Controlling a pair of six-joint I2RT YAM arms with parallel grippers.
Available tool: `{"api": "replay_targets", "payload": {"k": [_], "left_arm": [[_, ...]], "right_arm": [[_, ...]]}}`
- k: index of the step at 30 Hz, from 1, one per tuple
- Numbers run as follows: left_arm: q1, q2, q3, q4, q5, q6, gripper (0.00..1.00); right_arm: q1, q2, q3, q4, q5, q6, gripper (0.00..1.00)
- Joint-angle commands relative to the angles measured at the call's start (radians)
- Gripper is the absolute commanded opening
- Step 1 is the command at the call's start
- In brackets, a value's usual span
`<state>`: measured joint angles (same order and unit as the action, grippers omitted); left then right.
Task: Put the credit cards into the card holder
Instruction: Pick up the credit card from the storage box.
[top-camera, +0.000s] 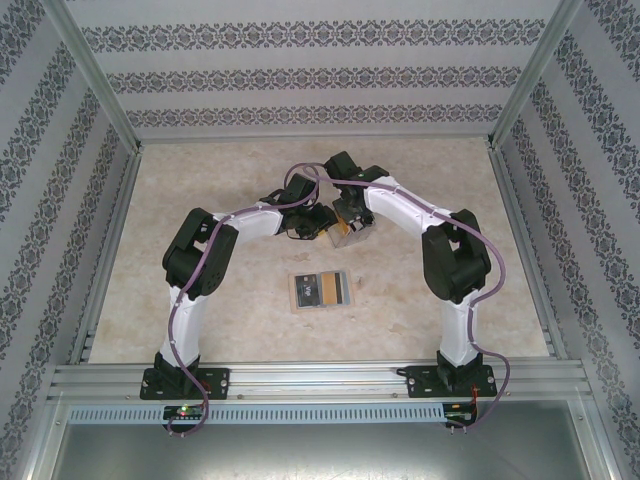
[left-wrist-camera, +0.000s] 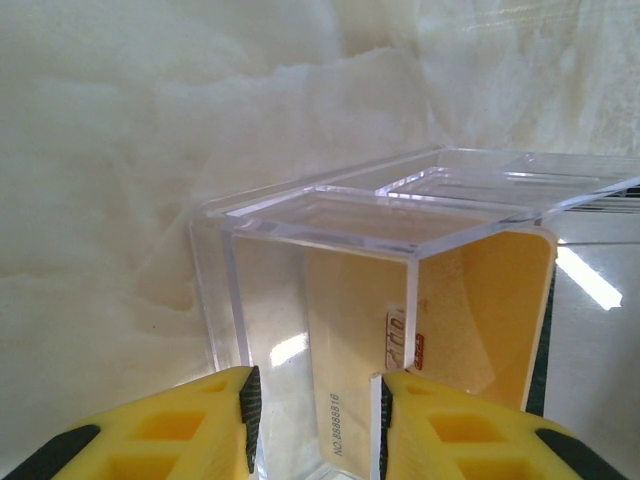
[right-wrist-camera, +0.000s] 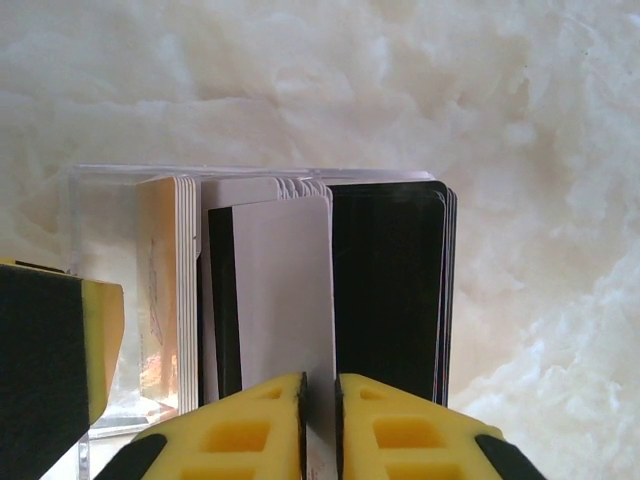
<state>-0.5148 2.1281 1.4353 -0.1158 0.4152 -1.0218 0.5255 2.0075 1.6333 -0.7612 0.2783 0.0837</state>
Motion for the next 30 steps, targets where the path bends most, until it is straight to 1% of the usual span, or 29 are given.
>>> {"api": "replay_targets", "payload": {"k": [1,3,5,6,10,12,18,28,30], "left_arm": [[0.015,-0.002,-0.026,-0.041,-0.012,0.009,0.36],[0.015,-0.002,-0.025,-0.041,-0.013,0.007,0.36],[0.015,-0.003,-0.024,-0.042,-0.011,0.009,0.36],[0.015,-0.003,-0.023,-0.041,-0.012,0.009,0.36],[0.015,-0.009,-0.021,-0.04,-0.007,0.013,0.36],[0.015,-0.011,-0.018,-0.037,-0.005,0.017,0.37],[0.015,-0.042,-0.025,-0.007,0.008,0.023,0.41],[0.016,-0.172,-0.081,0.036,-0.017,0.028,0.55],[0.019,-0.212,-0.127,0.079,-0.021,0.008,0.61]], "right_arm": [[-0.024,-0.035,-0.007,-0.021,0.006,0.021,0.12],[-0.029,-0.048,-0.008,-0.023,-0.04,0.039,0.07],[-0.039,-0.066,-0.015,-0.02,-0.099,0.071,0.06],[-0.046,-0.075,-0.023,-0.013,-0.136,0.089,0.03],[-0.07,-0.125,-0.069,0.03,-0.256,0.176,0.02],[-0.074,-0.149,-0.091,0.049,-0.287,0.219,0.02],[-0.076,-0.25,-0.192,0.15,-0.343,0.375,0.02],[-0.123,-0.46,-0.426,0.35,-0.416,0.642,0.01],[-0.132,-0.495,-0.465,0.391,-0.428,0.69,0.01]]}}
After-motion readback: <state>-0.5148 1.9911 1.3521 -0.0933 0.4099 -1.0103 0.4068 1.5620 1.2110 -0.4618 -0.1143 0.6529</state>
